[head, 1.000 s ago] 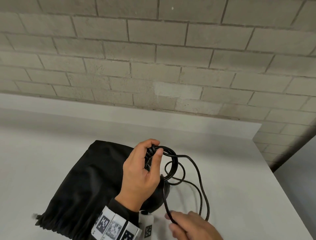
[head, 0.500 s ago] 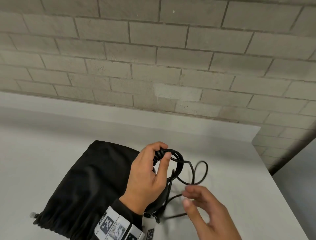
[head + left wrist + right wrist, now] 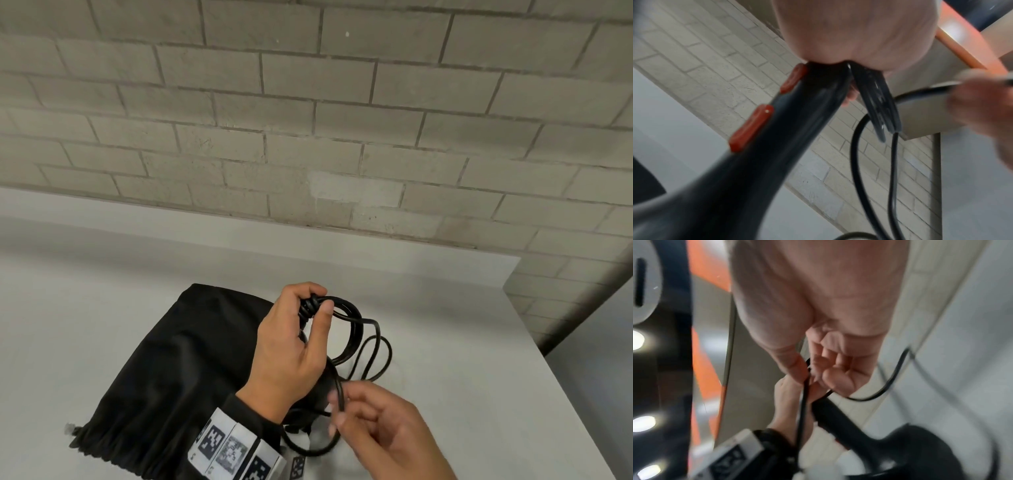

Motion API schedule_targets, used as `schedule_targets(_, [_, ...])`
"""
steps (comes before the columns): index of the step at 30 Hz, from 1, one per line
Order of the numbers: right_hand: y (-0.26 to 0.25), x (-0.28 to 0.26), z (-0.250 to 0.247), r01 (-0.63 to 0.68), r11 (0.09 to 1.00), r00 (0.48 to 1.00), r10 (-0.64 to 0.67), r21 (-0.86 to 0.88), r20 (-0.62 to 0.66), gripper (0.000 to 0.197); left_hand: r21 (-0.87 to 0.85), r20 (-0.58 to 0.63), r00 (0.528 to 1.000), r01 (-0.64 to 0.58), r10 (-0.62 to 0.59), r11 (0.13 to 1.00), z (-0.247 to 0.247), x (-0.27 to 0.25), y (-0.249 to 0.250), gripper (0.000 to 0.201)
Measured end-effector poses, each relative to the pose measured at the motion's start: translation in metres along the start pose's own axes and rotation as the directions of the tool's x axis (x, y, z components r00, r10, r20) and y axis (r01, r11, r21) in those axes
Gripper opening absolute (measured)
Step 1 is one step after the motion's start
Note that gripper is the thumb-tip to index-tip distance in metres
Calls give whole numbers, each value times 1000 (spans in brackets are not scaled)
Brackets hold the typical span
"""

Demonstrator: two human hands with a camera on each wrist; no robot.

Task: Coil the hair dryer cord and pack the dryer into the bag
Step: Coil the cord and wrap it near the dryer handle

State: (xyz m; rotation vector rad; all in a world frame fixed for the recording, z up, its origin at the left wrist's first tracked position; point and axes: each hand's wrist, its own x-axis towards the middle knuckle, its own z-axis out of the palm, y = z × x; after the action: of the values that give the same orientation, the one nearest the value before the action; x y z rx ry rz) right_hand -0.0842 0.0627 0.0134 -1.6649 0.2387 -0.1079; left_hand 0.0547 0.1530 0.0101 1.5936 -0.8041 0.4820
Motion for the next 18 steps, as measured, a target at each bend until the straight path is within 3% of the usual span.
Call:
schedule_targets(4, [19,-18,-37,-23,970,998,36,-242,48,9,-47,1,1000,24,-24,999,-4,1,-1,14])
schedule_targets(8, [38,-35,-77,-132,985,990,138,-110,43,9,-61,31,999,30,-28,998,-1,-1,0,14])
schedule_targets(11, [55,-45,-102,-167,985,977,171,44,-126,26,-52,44,998,40,-38,998,-1,-1,-1,14])
schedule_targets(14, [57,-49,-115,-131,984,945,161,120,-286,22,-60,45,998,51,-48,997,-1,0,-2,14])
schedule_targets(18, [83,-48,-132,-40,999,838,49,28,-543,14,-41,14,999,37,-37,998,-4,4,-2,16])
